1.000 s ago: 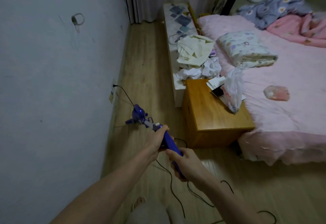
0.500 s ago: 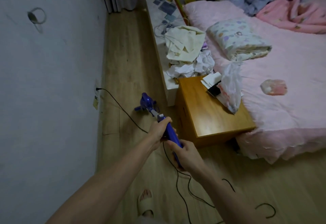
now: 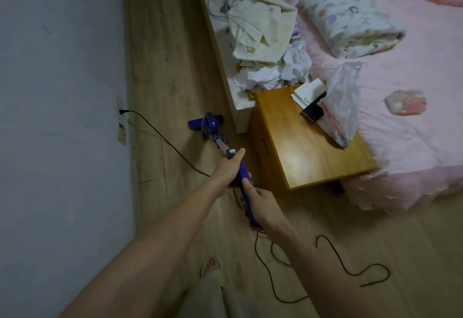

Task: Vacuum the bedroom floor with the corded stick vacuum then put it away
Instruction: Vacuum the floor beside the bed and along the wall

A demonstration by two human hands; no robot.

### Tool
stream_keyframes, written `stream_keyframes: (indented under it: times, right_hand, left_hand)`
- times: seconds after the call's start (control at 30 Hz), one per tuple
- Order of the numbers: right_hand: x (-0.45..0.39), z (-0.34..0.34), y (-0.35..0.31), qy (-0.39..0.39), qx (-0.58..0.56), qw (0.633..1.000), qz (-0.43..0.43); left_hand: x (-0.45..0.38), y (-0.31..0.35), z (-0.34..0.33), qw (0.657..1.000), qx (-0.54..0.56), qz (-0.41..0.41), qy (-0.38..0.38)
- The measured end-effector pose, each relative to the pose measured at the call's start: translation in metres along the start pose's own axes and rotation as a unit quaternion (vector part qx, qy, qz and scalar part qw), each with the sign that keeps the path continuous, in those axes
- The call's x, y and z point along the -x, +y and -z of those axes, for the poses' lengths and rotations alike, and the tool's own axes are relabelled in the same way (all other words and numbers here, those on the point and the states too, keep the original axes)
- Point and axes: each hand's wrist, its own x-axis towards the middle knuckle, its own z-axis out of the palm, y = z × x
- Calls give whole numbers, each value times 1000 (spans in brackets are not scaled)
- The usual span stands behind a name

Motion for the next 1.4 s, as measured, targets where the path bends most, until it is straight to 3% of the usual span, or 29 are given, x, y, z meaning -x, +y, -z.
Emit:
stream_keyframes:
  times: [0.27,0.7,0.9,1.17,1.4]
  right_hand:
    - [24,-6,7,-4,-15,1000,-25]
    - [148,49,115,9,-13,999,-41]
    - [180,49,138,20,-31,998,-49]
    - [162,37,85,24,-116,993,-22]
    - [147,35,22,23,-115,993,-20]
  left_hand:
    - [29,-4,1,999,-28,19,0]
    - [142,-106,-87,999,-6,31,-29]
    - [173,-127,-95,999,-15,29,-39]
    - [154,-80,-79,997,72,-2,16]
    - [132,-20,-60,996,85,-15,-2]
